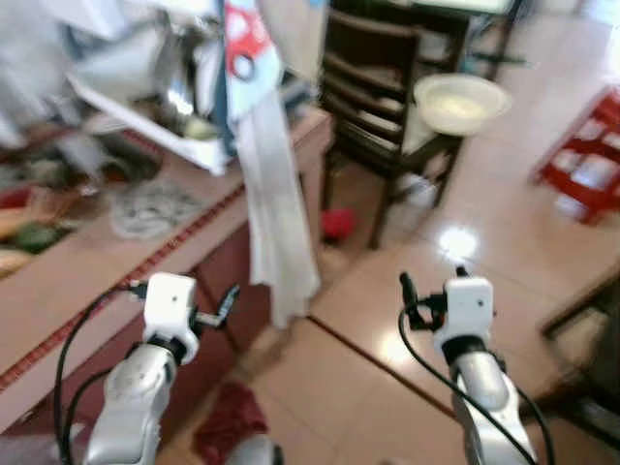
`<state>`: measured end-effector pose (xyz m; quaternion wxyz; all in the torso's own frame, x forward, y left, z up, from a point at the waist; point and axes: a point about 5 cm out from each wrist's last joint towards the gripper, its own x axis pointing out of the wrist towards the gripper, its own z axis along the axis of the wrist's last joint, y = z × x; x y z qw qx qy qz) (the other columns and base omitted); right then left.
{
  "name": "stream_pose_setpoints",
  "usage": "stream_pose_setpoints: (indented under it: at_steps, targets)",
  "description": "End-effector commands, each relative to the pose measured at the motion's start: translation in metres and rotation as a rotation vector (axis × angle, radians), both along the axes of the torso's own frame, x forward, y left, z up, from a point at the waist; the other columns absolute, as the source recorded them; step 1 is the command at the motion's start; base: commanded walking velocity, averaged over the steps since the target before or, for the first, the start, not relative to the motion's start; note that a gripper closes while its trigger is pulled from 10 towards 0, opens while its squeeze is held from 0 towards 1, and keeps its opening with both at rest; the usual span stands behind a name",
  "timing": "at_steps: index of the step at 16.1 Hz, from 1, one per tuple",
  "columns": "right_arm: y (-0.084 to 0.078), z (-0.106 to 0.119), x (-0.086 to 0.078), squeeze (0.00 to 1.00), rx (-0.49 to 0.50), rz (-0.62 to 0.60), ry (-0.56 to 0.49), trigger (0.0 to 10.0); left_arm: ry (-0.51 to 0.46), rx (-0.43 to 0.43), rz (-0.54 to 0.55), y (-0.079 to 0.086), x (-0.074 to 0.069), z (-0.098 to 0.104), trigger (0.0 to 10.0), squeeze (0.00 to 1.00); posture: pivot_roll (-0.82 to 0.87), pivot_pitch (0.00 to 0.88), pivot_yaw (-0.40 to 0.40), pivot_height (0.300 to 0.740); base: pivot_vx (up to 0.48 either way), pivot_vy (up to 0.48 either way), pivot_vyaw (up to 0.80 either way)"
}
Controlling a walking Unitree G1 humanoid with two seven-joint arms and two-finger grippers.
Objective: Kitchen organization
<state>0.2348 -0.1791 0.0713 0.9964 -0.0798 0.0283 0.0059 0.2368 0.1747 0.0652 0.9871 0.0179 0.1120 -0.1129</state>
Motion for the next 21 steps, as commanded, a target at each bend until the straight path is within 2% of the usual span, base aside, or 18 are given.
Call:
stream_pose_setpoints:
  at_steps: [1, 3, 4, 6, 9, 12, 14, 18, 20, 21]
  targets:
    - [-0.004, 0.000, 0.001, 0.00, 0.002, -0.028, 0.002, 10.0, -0.030, -0.003, 0.017, 0.003, 0.002, 0.004, 10.0, 0.00, -0.03, 0.000, 0.072, 0.740, 0.000, 0.000, 0.80]
    - [-0.002, -0.001, 0.003, 0.00, 0.005, -0.034, 0.001, 10.0, -0.070, -0.013, 0.050, 0.008, 0.005, 0.010, 10.0, 0.00, -0.04, 0.000, 0.074, 0.740, 0.000, 0.000, 0.80]
    - [0.001, 0.001, 0.003, 0.00, 0.010, -0.032, -0.002, 10.0, -0.060, -0.006, 0.064, 0.009, 0.006, 0.010, 10.0, 0.00, -0.03, 0.000, 0.067, 0.740, 0.000, 0.000, 0.80]
    - [0.007, 0.003, 0.001, 0.00, 0.008, 0.007, -0.003, 10.0, -0.060, -0.016, 0.043, 0.002, 0.005, 0.013, 10.0, 0.00, -0.03, 0.000, 0.065, 0.740, 0.000, 0.000, 0.80]
    - [0.002, -0.003, -0.001, 0.00, 0.010, -0.008, 0.014, 10.0, -0.060, -0.041, 0.031, -0.005, 0.004, 0.015, 10.0, 0.00, 0.00, 0.000, 0.059, 0.740, 0.000, 0.000, 0.80]
    - [0.011, 0.001, 0.007, 0.00, 0.005, 0.032, 0.004, 10.0, -0.044, -0.030, 0.049, 0.002, 0.004, 0.012, 10.0, 0.00, -0.02, 0.000, 0.043, 0.740, 0.000, 0.000, 0.80]
    - [0.005, 0.002, 0.005, 0.00, 0.000, 0.020, 0.005, 10.0, -0.026, -0.015, 0.066, 0.005, 0.004, 0.005, 10.0, 0.00, -0.04, 0.000, 0.038, 0.740, 0.000, 0.000, 0.80]
    - [-0.009, 0.000, 0.002, 0.00, -0.034, -0.014, 0.003, 10.0, -0.060, -0.009, 0.042, -0.008, 0.011, 0.010, 10.0, 0.00, -0.03, 0.000, 0.059, 0.740, 0.000, 0.000, 0.80]
    - [-0.012, 0.004, 0.003, 0.00, 0.016, -0.034, 0.002, 10.0, -0.115, -0.022, 0.079, 0.002, 0.004, 0.021, 10.0, 0.00, -0.01, 0.000, 0.055, 0.740, 0.000, 0.000, 0.71]
    - [-0.015, 0.000, 0.003, 0.00, 0.029, -0.063, 0.018, 10.0, -0.110, -0.011, 0.086, 0.005, 0.001, 0.018, 10.0, 0.00, -0.01, 0.000, 0.062, 0.740, 0.000, 0.000, 0.00]
